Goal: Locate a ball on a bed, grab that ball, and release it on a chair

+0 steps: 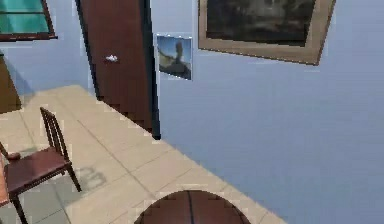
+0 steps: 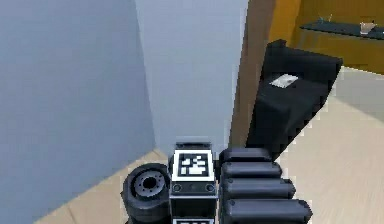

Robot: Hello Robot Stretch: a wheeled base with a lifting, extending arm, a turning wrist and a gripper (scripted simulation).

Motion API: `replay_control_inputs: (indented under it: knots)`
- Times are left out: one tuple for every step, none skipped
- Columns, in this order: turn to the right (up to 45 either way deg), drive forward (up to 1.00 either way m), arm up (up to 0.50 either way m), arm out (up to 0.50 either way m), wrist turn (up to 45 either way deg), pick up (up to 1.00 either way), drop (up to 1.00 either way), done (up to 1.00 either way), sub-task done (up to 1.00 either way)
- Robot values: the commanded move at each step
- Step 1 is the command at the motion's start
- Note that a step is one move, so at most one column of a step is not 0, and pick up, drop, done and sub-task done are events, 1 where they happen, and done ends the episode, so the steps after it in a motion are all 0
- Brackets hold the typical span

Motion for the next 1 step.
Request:
replay_control_inputs:
  knots:
    - [-12.0, 0.00, 0.00, 0.00, 0.0, 0.00, 0.00, 0.00, 0.00]
